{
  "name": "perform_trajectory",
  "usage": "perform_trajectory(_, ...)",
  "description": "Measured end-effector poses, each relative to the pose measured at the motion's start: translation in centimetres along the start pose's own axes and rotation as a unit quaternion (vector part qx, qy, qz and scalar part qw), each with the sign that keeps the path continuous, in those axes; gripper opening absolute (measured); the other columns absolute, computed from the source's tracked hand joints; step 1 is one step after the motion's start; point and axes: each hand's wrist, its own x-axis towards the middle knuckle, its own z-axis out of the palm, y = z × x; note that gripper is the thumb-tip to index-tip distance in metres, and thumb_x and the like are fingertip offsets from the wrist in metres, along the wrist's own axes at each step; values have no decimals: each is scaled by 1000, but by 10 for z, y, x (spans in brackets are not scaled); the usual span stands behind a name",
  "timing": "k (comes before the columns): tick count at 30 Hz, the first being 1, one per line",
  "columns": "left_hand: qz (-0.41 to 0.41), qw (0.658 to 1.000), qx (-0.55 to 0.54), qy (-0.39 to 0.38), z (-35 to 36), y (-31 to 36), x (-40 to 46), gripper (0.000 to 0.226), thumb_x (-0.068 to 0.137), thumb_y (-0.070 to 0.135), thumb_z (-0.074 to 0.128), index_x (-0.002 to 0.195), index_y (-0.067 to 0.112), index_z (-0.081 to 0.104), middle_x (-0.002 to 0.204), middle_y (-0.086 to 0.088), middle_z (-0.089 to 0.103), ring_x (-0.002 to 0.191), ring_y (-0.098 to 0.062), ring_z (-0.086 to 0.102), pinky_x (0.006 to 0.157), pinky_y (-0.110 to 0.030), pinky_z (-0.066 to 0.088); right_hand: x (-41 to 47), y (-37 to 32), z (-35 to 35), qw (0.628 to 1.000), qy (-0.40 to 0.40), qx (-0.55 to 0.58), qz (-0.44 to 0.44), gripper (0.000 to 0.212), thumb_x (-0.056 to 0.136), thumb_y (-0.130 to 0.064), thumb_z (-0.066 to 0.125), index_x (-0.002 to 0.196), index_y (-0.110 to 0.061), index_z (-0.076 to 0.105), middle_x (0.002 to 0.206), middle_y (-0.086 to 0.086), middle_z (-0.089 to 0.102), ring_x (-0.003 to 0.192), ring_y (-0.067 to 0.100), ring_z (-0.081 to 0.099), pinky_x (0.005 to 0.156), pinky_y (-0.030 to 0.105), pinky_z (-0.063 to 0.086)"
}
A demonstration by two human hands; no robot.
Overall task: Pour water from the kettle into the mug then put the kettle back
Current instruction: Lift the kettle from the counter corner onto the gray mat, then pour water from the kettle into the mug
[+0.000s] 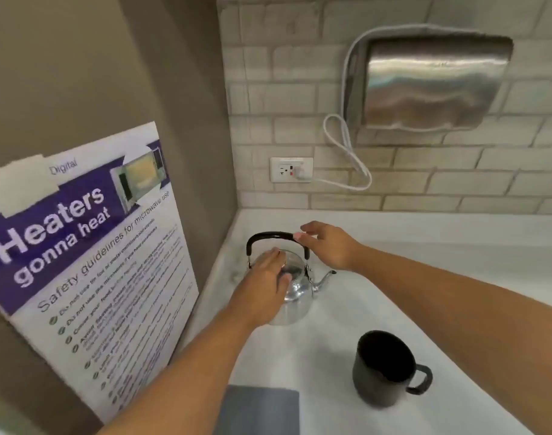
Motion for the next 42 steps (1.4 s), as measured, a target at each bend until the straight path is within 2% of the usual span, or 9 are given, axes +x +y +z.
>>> perform_trajectory(5, -10, 999, 37, -9, 17, -19, 20, 55, 103, 34, 40, 150, 9, 26, 161, -8, 21, 148, -19, 12, 116, -27, 9, 46, 0, 20, 1000, 9, 0, -18, 46, 94, -52, 42, 97, -11, 62, 94, 6, 66, 86, 21, 57, 75, 30, 40)
perform_trajectory(12, -2, 998, 26, 56, 31, -26, 18, 51, 101, 34, 47, 148, 15, 36, 156, -2, 34, 141, -14, 28, 110, -22, 22, 77, 3, 41, 994, 30, 105, 30, 52, 94, -39, 46, 50, -14, 33, 49, -1, 36, 48, 14, 35, 50, 29, 30)
perform_trajectory(17, 1, 997, 40, 64, 23, -25, 19, 49, 101, 38, 44, 146, 21, 39, 154, 3, 37, 138, -12, 34, 111, -34, 31, 77, 1, 45, 986, 72, 148, 18, 50, 92, -27, 48, 47, -15, 28, 45, -2, 29, 44, 14, 28, 47, 28, 28)
perform_trajectory(20, 37, 978, 26, 205, 9, -19, 15, 31, 100, 37, 44, 126, 24, 55, 126, 11, 56, 114, -12, 51, 94, -34, 42, 72, -6, 38, 984, 90, 151, -3, 50, 92, -27, 48, 48, -15, 28, 46, -1, 28, 45, 15, 28, 47, 29, 28)
perform_trajectory(25, -34, 905, -102, 412, -19, 1, 29, 24, 98, 31, 46, 112, 14, 53, 109, 1, 50, 103, -19, 47, 88, -37, 42, 52, -30, 18, 979, 90, 175, -55, 45, 91, -24, 49, 50, -13, 33, 55, 8, 36, 51, 16, 33, 52, 29, 31)
perform_trajectory(28, -118, 885, -194, 406, -33, 13, 28, 36, 100, 42, 41, 96, 11, 58, 95, 1, 56, 95, -18, 51, 87, -38, 43, 34, -45, 11, 974, 88, 192, -81, 46, 90, -24, 50, 47, -15, 37, 43, -3, 36, 42, 9, 32, 46, 24, 32)
perform_trajectory(33, -203, 818, -371, 389, -47, 30, 4, 57, 85, 62, 51, 69, 8, 52, 62, -3, 48, 59, -14, 46, 57, -28, 40, -5, -61, 9, 971, 76, 211, -87, 48, 92, -28, 52, 46, -17, 47, 32, -11, 32, 31, 4, 29, 37, 15, 29)
perform_trajectory(40, -299, 785, -407, 360, -65, 48, -44, 40, 71, 51, 56, 51, 25, 34, 47, 6, 31, 48, -17, 30, 49, -33, 27, -71, -61, 11, 972, 58, 206, -99, 41, 93, -35, 54, 74, -3, 68, 73, 15, 71, 65, 16, 59, 75, 38, 53)
perform_trajectory(42, -297, 790, -407, 350, -67, 51, -56, 36, 68, 49, 56, 54, 25, 33, 53, 0, 28, 55, -22, 28, 50, -37, 27, -90, -40, 8, 969, 102, 206, -94, 38, 94, -36, 54, 82, -5, 73, 79, 10, 74, 71, 10, 64, 79, 30, 52)
